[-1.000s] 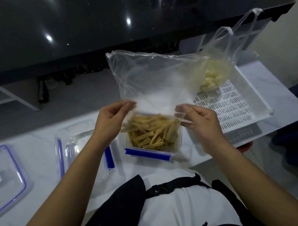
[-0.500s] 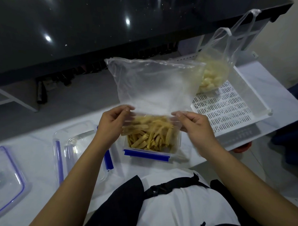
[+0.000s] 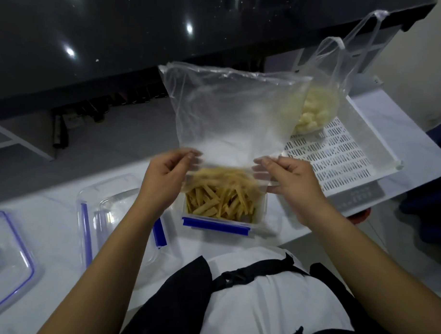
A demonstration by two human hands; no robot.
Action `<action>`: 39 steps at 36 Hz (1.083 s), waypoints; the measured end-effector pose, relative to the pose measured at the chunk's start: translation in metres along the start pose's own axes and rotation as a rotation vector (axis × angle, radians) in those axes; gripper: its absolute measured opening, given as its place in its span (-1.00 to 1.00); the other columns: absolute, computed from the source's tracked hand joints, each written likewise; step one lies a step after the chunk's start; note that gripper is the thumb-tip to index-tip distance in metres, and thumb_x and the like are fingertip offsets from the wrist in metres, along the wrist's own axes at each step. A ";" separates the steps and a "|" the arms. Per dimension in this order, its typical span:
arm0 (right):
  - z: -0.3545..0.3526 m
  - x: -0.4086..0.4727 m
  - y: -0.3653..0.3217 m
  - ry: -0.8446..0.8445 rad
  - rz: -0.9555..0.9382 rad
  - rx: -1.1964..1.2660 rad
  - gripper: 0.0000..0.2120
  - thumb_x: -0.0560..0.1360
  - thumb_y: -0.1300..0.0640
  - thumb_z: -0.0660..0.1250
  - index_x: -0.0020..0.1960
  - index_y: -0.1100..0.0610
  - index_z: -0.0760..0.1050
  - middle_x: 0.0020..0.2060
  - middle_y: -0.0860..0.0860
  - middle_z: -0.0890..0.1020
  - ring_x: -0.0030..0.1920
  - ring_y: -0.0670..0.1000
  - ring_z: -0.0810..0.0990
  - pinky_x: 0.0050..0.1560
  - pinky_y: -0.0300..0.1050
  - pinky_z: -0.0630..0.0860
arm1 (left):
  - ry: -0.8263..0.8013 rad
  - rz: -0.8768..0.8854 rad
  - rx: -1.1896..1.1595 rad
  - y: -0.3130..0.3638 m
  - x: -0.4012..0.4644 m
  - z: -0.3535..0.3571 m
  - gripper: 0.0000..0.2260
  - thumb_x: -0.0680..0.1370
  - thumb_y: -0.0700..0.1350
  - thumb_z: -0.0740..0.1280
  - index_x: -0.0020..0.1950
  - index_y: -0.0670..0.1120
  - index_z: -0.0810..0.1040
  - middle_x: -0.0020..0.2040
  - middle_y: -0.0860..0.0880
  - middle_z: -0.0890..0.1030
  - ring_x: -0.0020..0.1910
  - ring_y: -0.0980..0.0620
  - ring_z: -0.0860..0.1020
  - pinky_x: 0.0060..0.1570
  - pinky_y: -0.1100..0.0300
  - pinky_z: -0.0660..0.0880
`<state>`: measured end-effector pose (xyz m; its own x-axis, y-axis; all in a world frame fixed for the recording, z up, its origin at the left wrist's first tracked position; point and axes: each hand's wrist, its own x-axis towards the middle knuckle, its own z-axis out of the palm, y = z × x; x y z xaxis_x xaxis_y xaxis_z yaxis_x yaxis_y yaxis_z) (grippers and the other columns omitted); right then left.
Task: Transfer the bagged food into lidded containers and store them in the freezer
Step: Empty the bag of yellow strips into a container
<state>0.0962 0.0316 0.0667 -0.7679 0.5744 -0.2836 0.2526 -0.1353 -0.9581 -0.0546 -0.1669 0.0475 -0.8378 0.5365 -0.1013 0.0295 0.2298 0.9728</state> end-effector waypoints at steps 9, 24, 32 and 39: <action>-0.005 -0.003 0.000 -0.029 -0.040 0.066 -0.85 0.61 0.15 0.34 0.02 0.09 0.69 -0.05 0.11 0.74 0.01 0.09 0.73 -0.07 0.07 0.70 | -0.002 0.045 -0.047 0.005 -0.005 -0.003 -0.78 0.68 -0.11 0.24 0.09 0.09 0.68 0.02 0.05 0.72 0.03 0.04 0.69 -0.05 0.14 0.66; -0.005 0.000 0.009 -0.012 -0.002 0.011 -0.85 0.61 0.14 0.33 0.04 0.09 0.68 -0.02 0.05 0.74 0.06 0.05 0.72 -0.04 0.07 0.69 | 0.068 -0.033 -0.007 -0.009 -0.003 -0.006 -0.75 0.68 0.00 0.25 -0.01 0.22 0.71 0.05 0.16 0.71 0.09 0.15 0.64 0.08 0.01 0.63; -0.004 0.002 0.001 -0.047 0.042 0.116 -0.83 0.61 0.14 0.32 0.05 0.16 0.68 -0.02 0.11 0.74 0.03 0.12 0.73 -0.14 0.18 0.70 | 0.048 -0.108 0.032 -0.001 -0.002 -0.010 -0.76 0.68 0.03 0.24 -0.01 0.22 0.70 0.05 0.27 0.68 0.11 0.28 0.60 0.27 -0.08 0.53; -0.004 0.002 -0.001 -0.061 0.033 0.133 -0.82 0.61 0.13 0.32 0.04 0.16 0.68 -0.02 0.12 0.73 0.03 0.11 0.73 -0.16 0.16 0.70 | 0.032 -0.165 -0.038 0.007 -0.010 -0.011 -0.76 0.68 0.08 0.22 0.03 0.21 0.70 0.18 0.16 0.65 0.24 0.09 0.56 0.03 0.04 0.61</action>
<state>0.0967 0.0362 0.0672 -0.7958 0.5180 -0.3136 0.2018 -0.2613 -0.9439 -0.0522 -0.1796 0.0577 -0.8464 0.4677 -0.2546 -0.1303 0.2817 0.9506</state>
